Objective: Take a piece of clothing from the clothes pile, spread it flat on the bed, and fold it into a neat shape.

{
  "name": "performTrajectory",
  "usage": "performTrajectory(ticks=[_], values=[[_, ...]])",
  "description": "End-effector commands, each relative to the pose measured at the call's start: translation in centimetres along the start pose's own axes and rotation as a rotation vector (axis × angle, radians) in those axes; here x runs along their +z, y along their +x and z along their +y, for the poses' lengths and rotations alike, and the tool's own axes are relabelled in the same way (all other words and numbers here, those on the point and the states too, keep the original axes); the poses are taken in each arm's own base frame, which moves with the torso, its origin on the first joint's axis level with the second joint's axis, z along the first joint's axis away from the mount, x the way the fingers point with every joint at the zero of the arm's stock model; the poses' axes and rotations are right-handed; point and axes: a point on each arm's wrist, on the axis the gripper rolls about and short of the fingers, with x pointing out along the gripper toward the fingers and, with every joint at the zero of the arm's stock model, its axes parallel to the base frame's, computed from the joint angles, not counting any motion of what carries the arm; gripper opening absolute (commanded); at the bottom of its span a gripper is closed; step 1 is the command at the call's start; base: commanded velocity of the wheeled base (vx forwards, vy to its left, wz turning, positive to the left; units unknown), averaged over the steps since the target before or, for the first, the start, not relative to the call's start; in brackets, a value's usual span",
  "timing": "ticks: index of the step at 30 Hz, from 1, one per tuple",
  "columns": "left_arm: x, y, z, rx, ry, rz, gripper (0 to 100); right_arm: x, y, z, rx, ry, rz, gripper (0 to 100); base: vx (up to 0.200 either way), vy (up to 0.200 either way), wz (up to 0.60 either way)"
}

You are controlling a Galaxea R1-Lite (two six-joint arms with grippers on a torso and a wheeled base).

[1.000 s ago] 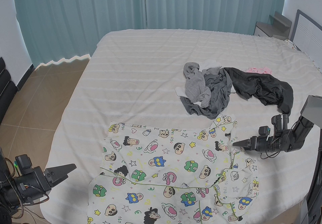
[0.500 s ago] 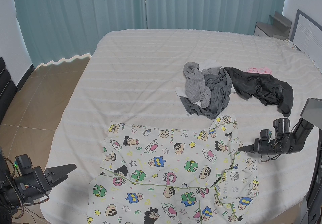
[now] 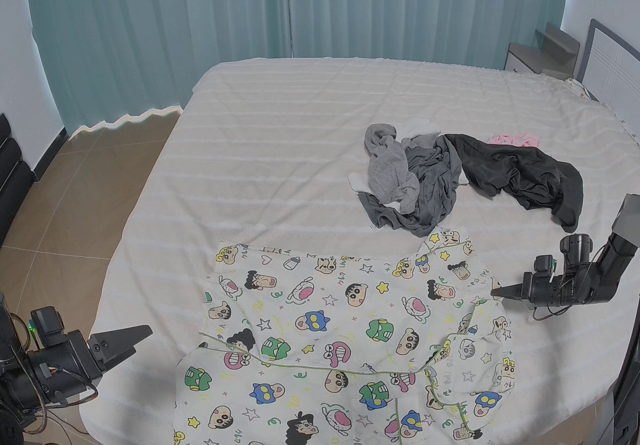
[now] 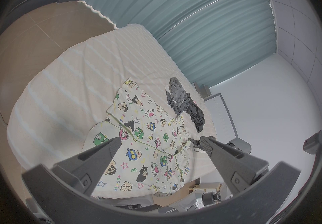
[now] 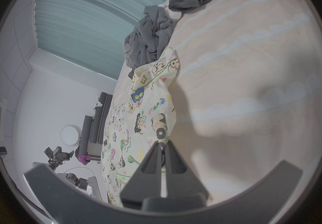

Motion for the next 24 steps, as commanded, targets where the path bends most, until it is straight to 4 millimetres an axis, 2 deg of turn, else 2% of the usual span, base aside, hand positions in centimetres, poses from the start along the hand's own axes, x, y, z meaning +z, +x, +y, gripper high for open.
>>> performTrajectory(ticks=[1,19,20,24], values=[[0.0,0.0,0.0,0.001,-0.001,-0.002,100,-0.1,-1.1,-0.4,-0.019,0.001,-0.018,0,0.0,0.0,0.0],[0.0,0.0,0.0,0.0,0.0,0.0,100,-1.0,-1.9,-1.0,-0.049,0.014,-0.018,0,0.0,0.0,0.0],[0.0,0.0,0.0,0.001,-0.001,-0.002,100,-1.0,-1.9,-1.0,-0.049,0.012,-0.018,100,0.0,0.0,0.0],[0.0,0.0,0.0,0.001,-0.001,0.001,100,-1.1,-2.1,-0.7,-0.048,-0.014,-0.016,100,0.0,0.0,0.0]])
